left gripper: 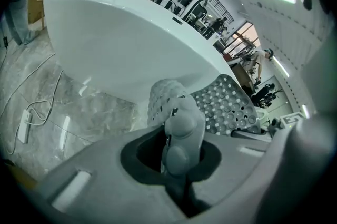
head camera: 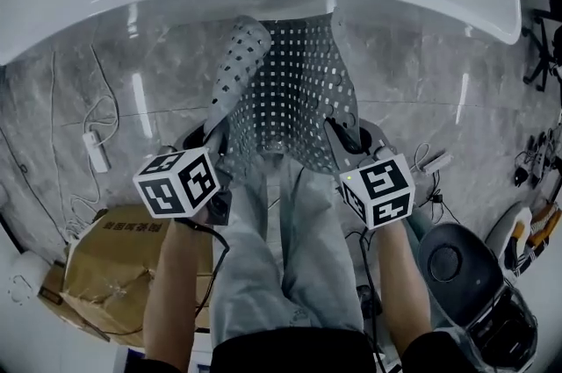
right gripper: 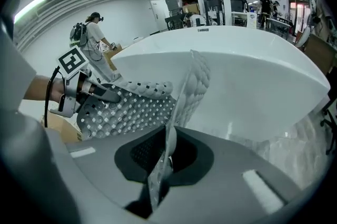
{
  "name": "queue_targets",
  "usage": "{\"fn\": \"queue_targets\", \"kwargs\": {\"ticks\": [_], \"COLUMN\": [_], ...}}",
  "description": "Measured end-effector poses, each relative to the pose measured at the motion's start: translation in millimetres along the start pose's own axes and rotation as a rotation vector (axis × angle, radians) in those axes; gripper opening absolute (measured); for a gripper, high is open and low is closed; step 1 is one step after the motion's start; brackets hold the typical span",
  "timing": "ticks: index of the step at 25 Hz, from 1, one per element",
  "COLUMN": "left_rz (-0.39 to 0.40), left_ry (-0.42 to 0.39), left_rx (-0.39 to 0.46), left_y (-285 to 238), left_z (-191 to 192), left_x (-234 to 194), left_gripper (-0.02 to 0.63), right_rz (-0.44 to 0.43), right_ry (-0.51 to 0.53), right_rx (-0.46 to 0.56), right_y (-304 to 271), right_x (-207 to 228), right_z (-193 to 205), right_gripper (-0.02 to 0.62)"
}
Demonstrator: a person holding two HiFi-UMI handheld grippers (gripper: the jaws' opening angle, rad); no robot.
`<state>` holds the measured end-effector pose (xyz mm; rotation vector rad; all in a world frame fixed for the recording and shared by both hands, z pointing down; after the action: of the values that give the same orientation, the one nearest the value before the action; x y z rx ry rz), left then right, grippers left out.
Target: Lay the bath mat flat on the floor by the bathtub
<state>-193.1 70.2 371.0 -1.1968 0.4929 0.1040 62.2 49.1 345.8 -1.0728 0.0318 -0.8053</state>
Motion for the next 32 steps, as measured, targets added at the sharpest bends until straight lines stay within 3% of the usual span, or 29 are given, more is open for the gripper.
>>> {"fn": "queue_targets", "kwargs": {"ticks": [11, 16, 22, 32], "left_rz": [-0.019, -0.06, -0.079, -0.099], "left_ry": [0.015, -0.06, -0.079, -0.091], "left_rx": [-0.035, -0.064, -0.076, -0.088], "left_y": [-70, -100, -141, -204], "left_z": [18, 24, 28, 39], "left_x": [-28, -37, -50, -71], "left_gripper": [0.028, 0.028, 0.026, 0.026], "right_rz": [0.017, 0.019, 0.023, 0.021], "right_ry": [-0.009, -0.106, -0.167, -0.151], "right_rx": [-0.029, -0.021, -0.026, -0.062], "right_y": [-56, -79, -110, -161], "right_x": [41, 63, 88, 133], "right_z": [39, 61, 84, 111], "right_gripper": [0.023, 0.023, 0.023, 0.023]}}
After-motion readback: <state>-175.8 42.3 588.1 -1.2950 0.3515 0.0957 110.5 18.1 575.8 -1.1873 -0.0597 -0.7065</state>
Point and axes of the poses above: the fingertips, and each gripper's own axes: y backward along the fingers, x to its right, z out of its underside, the point moved 8 cm from there along y, backward along the fingers, and after that the axes turned 7 degrees about -z, right-handed, at the moved point
